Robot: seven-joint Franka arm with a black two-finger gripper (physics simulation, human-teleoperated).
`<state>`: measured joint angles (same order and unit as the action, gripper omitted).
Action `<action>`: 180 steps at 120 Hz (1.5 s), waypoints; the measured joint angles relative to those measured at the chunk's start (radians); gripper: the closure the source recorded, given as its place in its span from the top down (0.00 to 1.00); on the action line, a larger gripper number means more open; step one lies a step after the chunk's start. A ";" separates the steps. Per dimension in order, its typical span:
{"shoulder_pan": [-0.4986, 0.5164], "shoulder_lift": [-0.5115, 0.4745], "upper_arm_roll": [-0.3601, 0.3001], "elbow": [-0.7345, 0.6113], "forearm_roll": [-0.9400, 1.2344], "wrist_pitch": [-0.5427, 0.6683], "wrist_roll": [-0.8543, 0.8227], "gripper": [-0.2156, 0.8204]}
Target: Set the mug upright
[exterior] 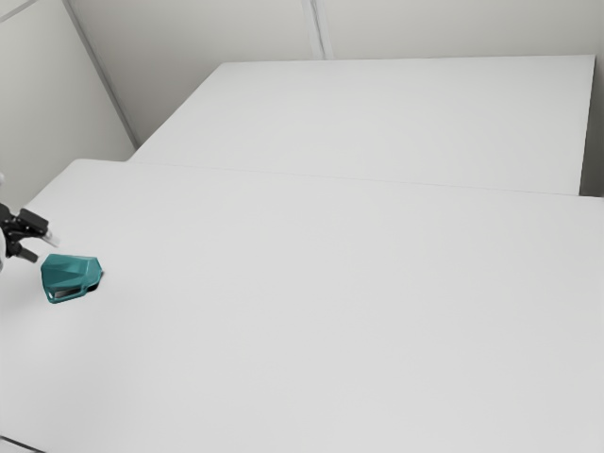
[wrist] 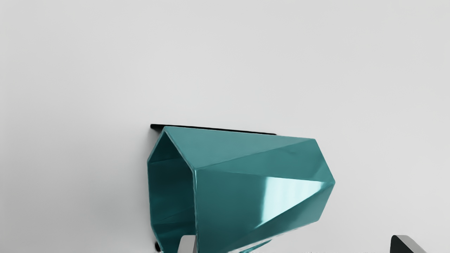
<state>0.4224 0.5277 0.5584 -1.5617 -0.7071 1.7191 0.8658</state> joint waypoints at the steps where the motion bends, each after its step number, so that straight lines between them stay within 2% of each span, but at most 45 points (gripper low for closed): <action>1: 0.000 0.000 0.001 -0.001 0.001 0.000 0.001 0.79; 57: 0.010 0.074 0.010 0.036 -0.009 0.002 0.045 0.79; 97: 0.009 0.102 0.009 0.043 -0.092 0.001 0.072 0.79; 180: 0.010 0.116 0.010 -0.034 -0.242 -0.029 0.105 0.79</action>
<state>0.4326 0.6437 0.5681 -1.5953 -0.9495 1.6897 0.9706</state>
